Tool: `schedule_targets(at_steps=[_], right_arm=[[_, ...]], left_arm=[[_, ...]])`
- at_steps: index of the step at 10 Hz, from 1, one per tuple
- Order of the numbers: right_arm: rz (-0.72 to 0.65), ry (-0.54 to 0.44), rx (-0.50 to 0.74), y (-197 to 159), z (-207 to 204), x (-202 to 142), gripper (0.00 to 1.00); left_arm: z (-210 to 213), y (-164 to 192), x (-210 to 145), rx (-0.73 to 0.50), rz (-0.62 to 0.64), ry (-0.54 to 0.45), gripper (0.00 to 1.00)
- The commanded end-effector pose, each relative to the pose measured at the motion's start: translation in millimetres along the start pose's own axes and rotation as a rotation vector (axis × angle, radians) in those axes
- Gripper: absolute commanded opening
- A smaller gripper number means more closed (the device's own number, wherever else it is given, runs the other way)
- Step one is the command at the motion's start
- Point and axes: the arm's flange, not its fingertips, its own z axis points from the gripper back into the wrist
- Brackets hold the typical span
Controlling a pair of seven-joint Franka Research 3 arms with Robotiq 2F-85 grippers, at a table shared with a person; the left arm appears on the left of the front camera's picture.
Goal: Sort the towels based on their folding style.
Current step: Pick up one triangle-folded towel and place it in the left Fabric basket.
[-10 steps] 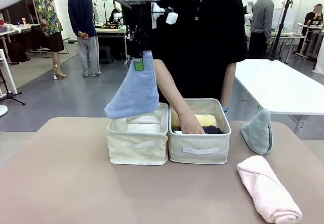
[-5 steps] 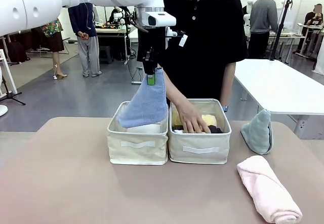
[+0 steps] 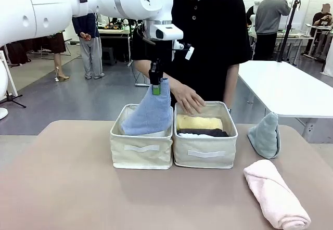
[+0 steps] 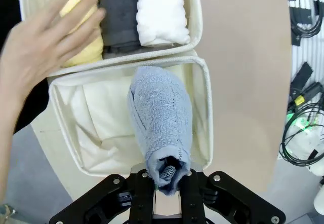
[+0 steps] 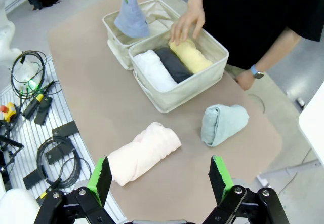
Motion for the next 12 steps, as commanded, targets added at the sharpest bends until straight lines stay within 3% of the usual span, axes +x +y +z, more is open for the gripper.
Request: schedule_targets(at_steps=[1, 4, 6, 9, 12], right_arm=[[0.009, -0.031, 0.008, -0.4, -5.2, -2.5, 1.00], [0.009, -0.031, 0.008, -0.4, -5.2, -2.5, 1.00], [0.009, -0.031, 0.008, -0.4, -5.2, -2.5, 1.00], [0.009, -0.031, 0.008, -0.4, -5.2, -2.5, 1.00], [0.009, -0.031, 0.008, -0.4, -5.2, -2.5, 1.00]], left_arm=[[-20.2, 0.7, -1.6, 0.025, -0.039, 0.038, 0.15], [-51.7, 4.1, -6.3, -0.042, -0.066, 0.051, 0.15], [-70.5, 4.8, -11.9, -0.082, -0.054, 0.000, 0.15], [-103.6, 9.1, -14.8, -0.175, 0.128, -0.127, 0.15], [-133.7, 8.4, -2.7, -0.194, 0.166, -0.025, 0.15]])
